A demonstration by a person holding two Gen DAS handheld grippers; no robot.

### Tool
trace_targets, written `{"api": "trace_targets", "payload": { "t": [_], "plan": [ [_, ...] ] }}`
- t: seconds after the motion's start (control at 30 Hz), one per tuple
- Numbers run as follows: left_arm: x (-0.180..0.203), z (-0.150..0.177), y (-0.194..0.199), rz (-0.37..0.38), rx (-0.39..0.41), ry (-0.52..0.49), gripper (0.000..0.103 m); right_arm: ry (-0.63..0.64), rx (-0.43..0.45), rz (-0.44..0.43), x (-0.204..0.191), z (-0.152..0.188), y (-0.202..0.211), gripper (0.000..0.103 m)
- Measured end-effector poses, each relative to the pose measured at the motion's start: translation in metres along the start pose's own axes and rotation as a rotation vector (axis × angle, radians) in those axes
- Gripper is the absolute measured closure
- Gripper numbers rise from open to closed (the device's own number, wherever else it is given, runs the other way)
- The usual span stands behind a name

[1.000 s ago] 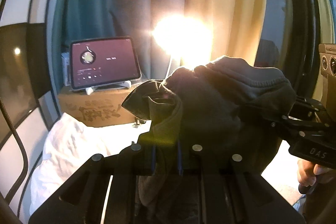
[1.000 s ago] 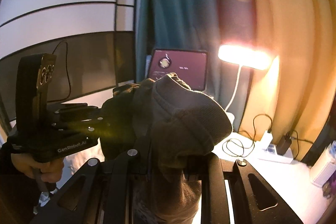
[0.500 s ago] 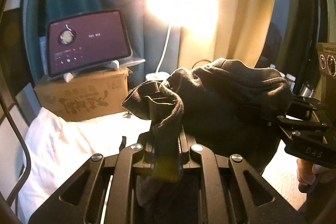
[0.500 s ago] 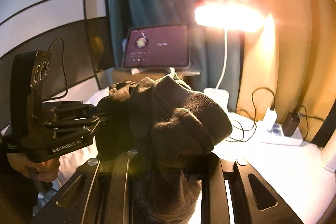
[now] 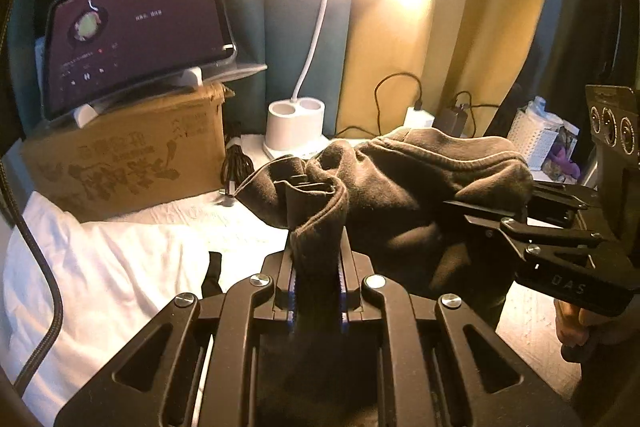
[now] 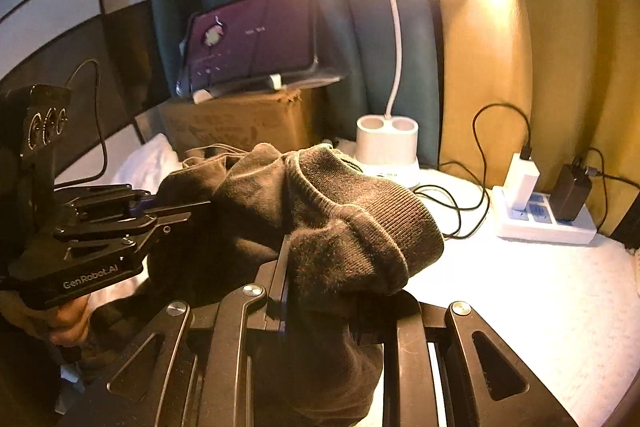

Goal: Fold small clothes

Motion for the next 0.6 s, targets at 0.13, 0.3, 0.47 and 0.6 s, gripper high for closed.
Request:
{"api": "trace_targets", "payload": {
  "t": [0.13, 0.3, 0.47, 0.6],
  "plan": [
    [-0.006, -0.001, -0.023, -0.005, -0.041, 0.001, 0.09, -0.001, -0.035, 0.008, 0.01, 0.001, -0.024, 0.081],
    [-0.01, -0.003, -0.047, -0.015, -0.089, -0.002, 0.09, -0.018, -0.08, 0.005, 0.024, 0.004, -0.051, 0.081],
    [-0.02, -0.005, -0.071, -0.039, -0.132, 0.01, 0.09, -0.044, -0.127, 0.01, 0.039, 0.008, -0.076, 0.081],
    [-0.027, -0.003, -0.089, -0.047, -0.165, 0.023, 0.09, -0.062, -0.162, 0.012, 0.048, 0.014, -0.091, 0.081]
  ]
}}
Point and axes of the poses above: each gripper's, at about its wrist camera, not at the fingertips, and y roughly against the way its jaws point, x to its right, z to its underside, the point moved 3 cm from there along -y, roughly the way its jaws point, and after that the axes turned 7 degrees about -x, right-handed, at the moved point
